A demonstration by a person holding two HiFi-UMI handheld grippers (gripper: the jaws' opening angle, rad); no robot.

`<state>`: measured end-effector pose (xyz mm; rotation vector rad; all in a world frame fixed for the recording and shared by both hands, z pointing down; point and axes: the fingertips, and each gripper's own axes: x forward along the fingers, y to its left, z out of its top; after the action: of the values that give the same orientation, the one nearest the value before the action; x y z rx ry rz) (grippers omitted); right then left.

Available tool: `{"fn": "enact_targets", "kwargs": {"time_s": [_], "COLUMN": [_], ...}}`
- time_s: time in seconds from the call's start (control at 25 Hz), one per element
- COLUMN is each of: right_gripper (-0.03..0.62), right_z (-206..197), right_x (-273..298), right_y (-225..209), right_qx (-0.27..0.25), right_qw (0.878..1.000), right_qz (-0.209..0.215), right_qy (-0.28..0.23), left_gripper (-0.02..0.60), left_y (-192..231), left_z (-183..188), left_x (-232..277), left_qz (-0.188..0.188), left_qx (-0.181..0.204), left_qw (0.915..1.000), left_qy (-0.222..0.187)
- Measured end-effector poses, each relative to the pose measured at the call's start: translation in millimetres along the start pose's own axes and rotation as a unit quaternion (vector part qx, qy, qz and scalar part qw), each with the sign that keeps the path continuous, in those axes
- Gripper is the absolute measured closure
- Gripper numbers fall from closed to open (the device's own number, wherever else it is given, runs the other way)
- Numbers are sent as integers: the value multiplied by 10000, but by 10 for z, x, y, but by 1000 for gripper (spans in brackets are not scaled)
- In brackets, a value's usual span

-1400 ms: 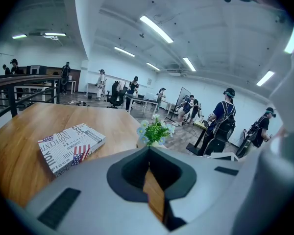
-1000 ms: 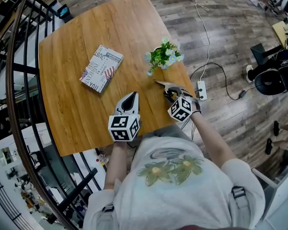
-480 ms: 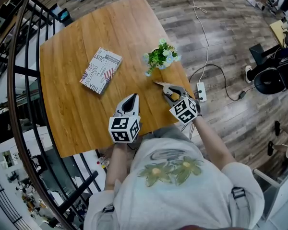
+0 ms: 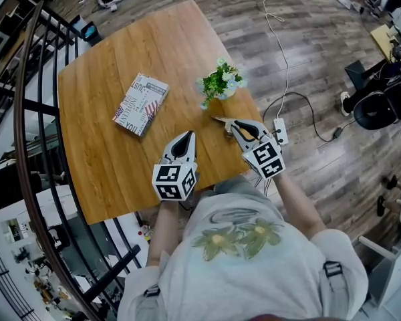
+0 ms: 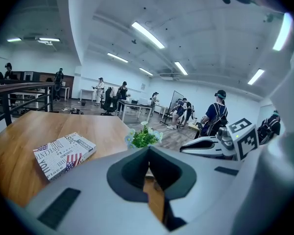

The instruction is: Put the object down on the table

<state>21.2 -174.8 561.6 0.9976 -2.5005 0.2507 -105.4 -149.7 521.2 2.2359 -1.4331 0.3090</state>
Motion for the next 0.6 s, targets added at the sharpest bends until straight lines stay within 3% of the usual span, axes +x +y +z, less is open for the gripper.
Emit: {"fn": "enact_targets", "kwargs": {"time_s": [0.16,0.32,0.6], "right_gripper": [586,588,588], "right_z": [209,411,445], "right_x": [-151,-314,-405], "right_y": [-2,4,64], "right_qx": [-69,7,36], "right_qw": [9991,9971,9970], "right_qz": [-169,-221,-203], "right_qy": [-387,-731,-744], "left_gripper": [566,566,566], "left_y": [-60,-167,-308], "left_z": [35,64,90], "left_x": [-15,-25,-29], "left_qz": [-45,-137,-294], "left_qx": [49,90,160], "left_qw": [10000,9998,9993], "left_qy": [-53,-105,-136]}}
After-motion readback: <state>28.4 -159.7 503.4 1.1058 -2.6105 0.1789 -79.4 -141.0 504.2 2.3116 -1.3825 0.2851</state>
